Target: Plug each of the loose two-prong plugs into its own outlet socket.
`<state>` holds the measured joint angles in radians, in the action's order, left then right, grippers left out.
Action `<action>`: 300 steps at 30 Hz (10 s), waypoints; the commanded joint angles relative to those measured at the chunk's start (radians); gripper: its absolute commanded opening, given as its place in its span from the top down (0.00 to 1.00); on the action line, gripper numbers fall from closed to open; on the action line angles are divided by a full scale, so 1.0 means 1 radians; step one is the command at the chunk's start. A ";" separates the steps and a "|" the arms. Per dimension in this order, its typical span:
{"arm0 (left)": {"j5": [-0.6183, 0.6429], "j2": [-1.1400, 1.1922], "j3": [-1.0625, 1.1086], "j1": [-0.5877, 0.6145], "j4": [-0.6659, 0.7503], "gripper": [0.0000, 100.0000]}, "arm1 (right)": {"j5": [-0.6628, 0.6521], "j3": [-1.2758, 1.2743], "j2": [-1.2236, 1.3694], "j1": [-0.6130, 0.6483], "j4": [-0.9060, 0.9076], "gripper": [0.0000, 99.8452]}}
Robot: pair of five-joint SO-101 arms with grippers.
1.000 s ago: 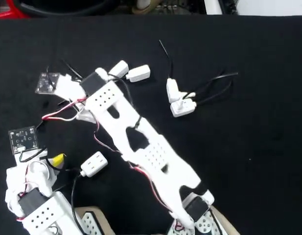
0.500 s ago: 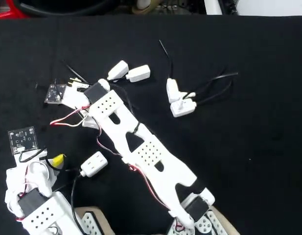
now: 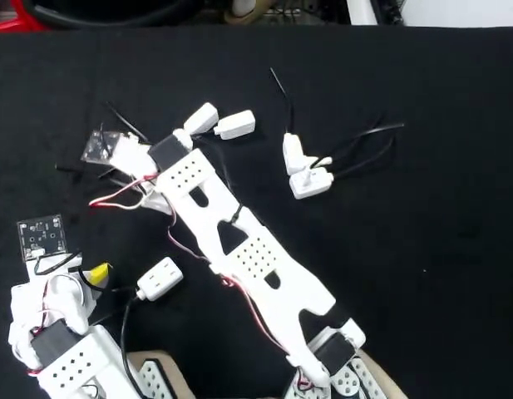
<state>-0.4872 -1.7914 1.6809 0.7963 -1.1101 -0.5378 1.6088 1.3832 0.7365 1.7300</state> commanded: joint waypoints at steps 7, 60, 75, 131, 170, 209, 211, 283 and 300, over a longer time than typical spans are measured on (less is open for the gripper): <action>-0.011 -0.005 0.019 0.002 0.005 0.60 | 0.035 -0.536 -0.567 -0.021 0.038 0.99; -0.014 -0.003 0.019 -0.035 -0.003 0.60 | -0.086 -2.296 -1.498 -0.213 -0.649 0.82; -0.014 -0.003 0.021 -0.035 -0.003 0.60 | -0.003 -2.310 -1.383 -0.094 -0.684 0.84; 0.431 -0.032 -0.412 -0.717 0.057 0.60 | 0.321 -2.776 -2.583 0.052 -0.965 0.99; -0.060 -0.032 -0.016 -0.159 0.049 0.60 | 0.537 -2.483 -1.897 0.173 -1.054 0.99; -0.028 -0.032 0.018 -0.157 0.040 0.60 | 0.712 -2.482 -1.713 0.219 -1.131 0.99; -0.028 -0.032 0.018 -0.159 0.040 0.60 | 0.729 -2.485 -1.707 0.193 -1.131 0.99; 0.023 1.465 -1.139 -0.888 0.423 0.72 | 0.103 -1.667 -1.546 -0.772 -0.167 0.99; -0.373 2.005 -1.659 -0.931 0.459 0.87 | 0.101 -1.821 -1.543 -0.875 -0.359 0.99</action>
<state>-0.8370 0.2248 0.0729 -0.1335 -0.6790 -0.4319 -0.2156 -0.1588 -0.1258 1.3894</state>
